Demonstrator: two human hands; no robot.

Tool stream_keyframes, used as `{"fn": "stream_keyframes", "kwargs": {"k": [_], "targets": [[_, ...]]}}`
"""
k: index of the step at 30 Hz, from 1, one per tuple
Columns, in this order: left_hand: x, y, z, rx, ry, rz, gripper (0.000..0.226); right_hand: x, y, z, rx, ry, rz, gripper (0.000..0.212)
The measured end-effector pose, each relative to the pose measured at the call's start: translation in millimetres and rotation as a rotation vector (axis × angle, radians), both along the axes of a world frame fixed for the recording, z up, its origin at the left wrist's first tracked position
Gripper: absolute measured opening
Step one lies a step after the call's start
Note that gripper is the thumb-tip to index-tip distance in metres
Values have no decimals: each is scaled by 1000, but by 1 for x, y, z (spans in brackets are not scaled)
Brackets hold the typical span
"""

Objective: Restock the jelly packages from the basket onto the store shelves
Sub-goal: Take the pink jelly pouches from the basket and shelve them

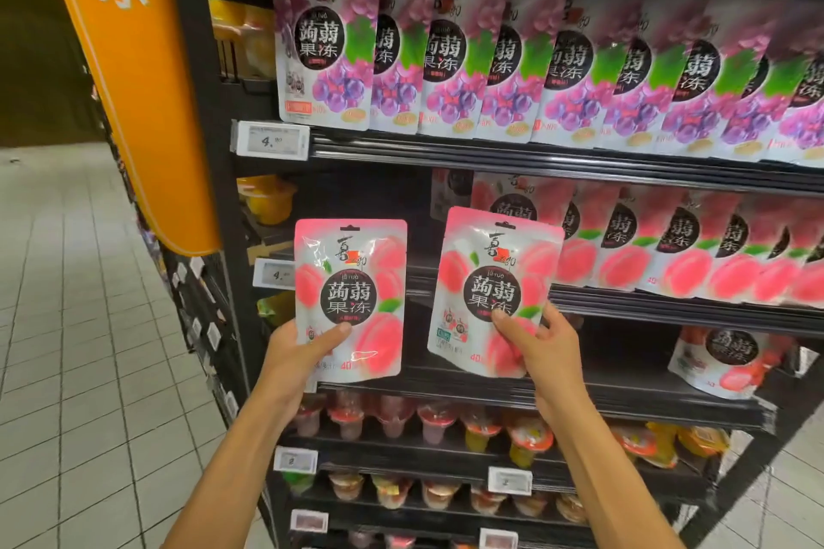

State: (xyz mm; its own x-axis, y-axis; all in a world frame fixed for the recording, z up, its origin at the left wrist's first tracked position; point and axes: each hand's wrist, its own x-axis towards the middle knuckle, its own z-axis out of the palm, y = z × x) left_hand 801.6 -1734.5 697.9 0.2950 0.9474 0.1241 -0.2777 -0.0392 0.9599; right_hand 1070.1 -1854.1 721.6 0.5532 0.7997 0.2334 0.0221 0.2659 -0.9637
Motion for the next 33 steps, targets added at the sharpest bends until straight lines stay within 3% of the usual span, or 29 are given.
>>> {"fn": "stream_keyframes", "kwargs": {"k": [9,18,22,26,33], "targets": [[-12,10,3,16,-10,5,60,-8,55,43,14,-129,-86,27],[-24,18,3,42,-12,4,55,-19,101,63,-4,-209,-211,45],[-26,22,4,32,-13,12,53,-24,109,63,43,-281,-258,38],[-24,24,3,23,-15,17,54,-24,117,56,22,-301,-245,49],[-18,23,-1,12,-16,9,55,-21,108,42,24,-390,-214,33]]}}
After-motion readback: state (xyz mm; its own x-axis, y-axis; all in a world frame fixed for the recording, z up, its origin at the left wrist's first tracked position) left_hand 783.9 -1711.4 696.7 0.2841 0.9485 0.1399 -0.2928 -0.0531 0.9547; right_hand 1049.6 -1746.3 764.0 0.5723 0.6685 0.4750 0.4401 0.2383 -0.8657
